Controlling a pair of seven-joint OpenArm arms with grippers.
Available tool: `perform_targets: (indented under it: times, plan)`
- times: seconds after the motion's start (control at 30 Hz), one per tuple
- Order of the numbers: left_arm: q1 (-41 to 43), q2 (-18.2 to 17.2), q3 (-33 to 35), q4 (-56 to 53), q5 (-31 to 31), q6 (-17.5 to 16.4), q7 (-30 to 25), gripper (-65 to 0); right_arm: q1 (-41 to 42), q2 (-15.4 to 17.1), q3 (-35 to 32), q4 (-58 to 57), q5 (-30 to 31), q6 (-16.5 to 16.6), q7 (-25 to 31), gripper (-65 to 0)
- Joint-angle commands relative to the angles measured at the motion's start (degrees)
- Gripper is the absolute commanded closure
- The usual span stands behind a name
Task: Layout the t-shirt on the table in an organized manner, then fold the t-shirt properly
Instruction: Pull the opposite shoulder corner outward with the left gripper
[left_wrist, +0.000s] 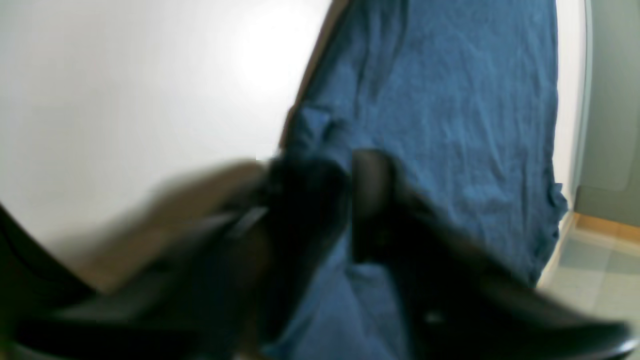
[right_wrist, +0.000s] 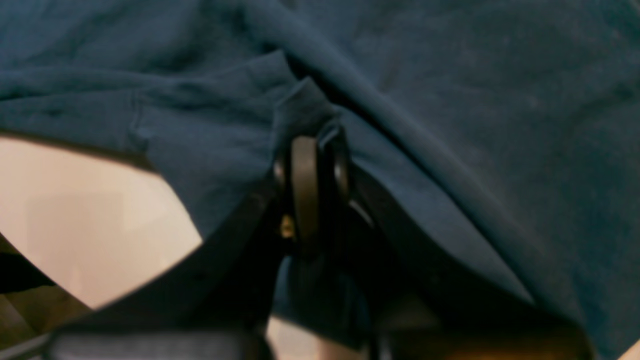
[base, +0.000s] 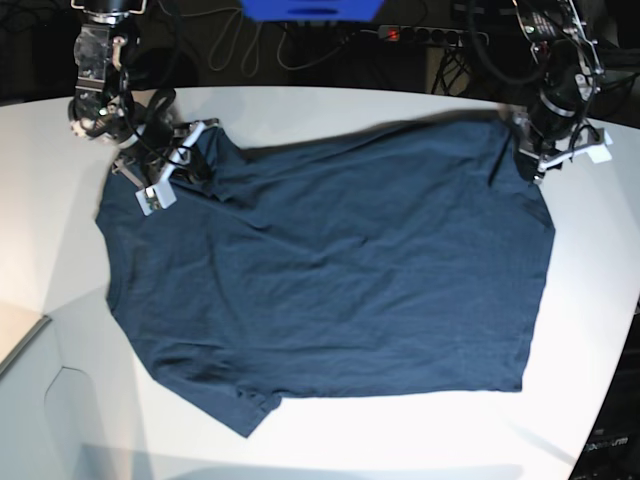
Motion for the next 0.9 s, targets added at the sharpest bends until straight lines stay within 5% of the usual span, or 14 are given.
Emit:
perform_targets:
  times: [0.0,0.03,0.4,0.63,0.87]
  plan:
    - [-0.1,-0.9,-0.1,1.1,-1.0,-0.3,-0.5,-4.6,-0.1,0.6,0.1,-0.1,-2.6,-0.3,-2.9,0.0]
    - [0.0,-1.6,0.0,0.9,-1.0,-0.3,-0.5,0.0,-0.1,0.6,0.1,-0.1,-2.6,-0.3,-2.8,0.0]
    - [5.0,-3.1,0.9,8.0,-1.6,-0.3,0.6,0.0,0.6,0.6,0.1,-0.1,-2.6,-0.3,-2.8,0.0]
    - [5.9,0.2,-7.6,8.6,-1.7,-0.4,1.0,-1.0,0.6,0.6,0.1,-0.2,-2.6,-0.3,-2.8,0.0]
    - [5.9,1.7,-12.0,6.1,-1.7,-0.4,1.0,-25.7,0.6,0.5,0.0,-0.2,-2.6,-0.3,-2.8,0.0]
